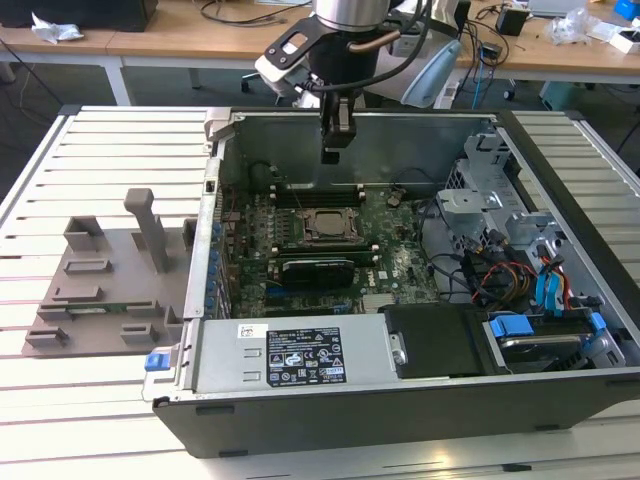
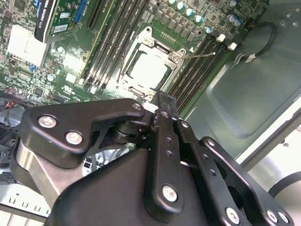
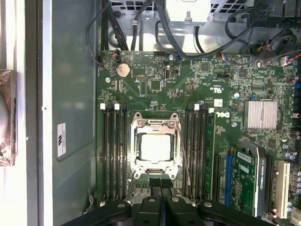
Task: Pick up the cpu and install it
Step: 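Install the first cpu locking lever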
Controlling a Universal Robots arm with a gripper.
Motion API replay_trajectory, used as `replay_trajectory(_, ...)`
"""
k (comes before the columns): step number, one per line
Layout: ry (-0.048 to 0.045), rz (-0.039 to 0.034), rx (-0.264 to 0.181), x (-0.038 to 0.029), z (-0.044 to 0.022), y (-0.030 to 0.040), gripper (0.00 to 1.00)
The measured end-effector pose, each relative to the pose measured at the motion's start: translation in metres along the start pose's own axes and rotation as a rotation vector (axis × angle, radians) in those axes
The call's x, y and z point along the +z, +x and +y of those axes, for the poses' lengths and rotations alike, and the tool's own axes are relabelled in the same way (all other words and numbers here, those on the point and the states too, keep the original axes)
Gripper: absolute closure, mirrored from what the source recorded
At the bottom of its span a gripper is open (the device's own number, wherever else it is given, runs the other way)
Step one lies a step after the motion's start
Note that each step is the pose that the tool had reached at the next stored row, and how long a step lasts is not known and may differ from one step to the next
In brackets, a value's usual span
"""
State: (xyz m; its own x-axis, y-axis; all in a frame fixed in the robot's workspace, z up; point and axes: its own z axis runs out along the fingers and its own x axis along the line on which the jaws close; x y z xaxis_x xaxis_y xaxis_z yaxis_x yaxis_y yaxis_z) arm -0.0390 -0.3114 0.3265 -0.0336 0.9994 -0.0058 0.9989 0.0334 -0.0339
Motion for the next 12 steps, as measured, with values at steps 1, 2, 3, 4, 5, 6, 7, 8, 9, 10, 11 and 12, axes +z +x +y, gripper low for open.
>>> replay_trajectory(1, 0.0000, -0.0003, -0.008, 0.0000, 0.0000, 0.0000, 0.89)
replay_trajectory(2, -0.0001, -0.0007, -0.018, 0.0000, 0.0000, 0.0000, 0.89)
replay_trajectory(3, -0.0003, -0.0014, -0.043, 0.0000, 0.0000, 0.0000, 0.89)
replay_trajectory(4, -0.0004, -0.0024, -0.072, 0.0000, 0.0000, 0.0000, 0.89)
replay_trajectory(5, -0.0006, -0.0033, -0.100, 0.0000, 0.0000, 0.0000, 0.89)
replay_trajectory(6, -0.0008, -0.0044, -0.131, 0.0000, 0.0000, 0.0000, 0.89)
replay_trajectory(7, -0.0009, -0.0048, -0.142, 0.0000, 0.0000, 0.0000, 0.89)
replay_trajectory(8, -0.0010, -0.0052, -0.155, 0.0000, 0.0000, 0.0000, 0.89)
replay_trajectory(9, -0.0011, -0.0059, -0.174, 0.0000, 0.0000, 0.0000, 0.89)
replay_trajectory(10, -0.0012, -0.0064, -0.189, 0.0001, 0.0000, 0.0000, 0.89)
replay_trajectory(11, -0.0012, -0.0067, -0.199, 0.0000, 0.0000, 0.0000, 0.89)
replay_trajectory(12, -0.0013, -0.0070, -0.208, 0.0001, 0.0000, 0.0000, 0.89)
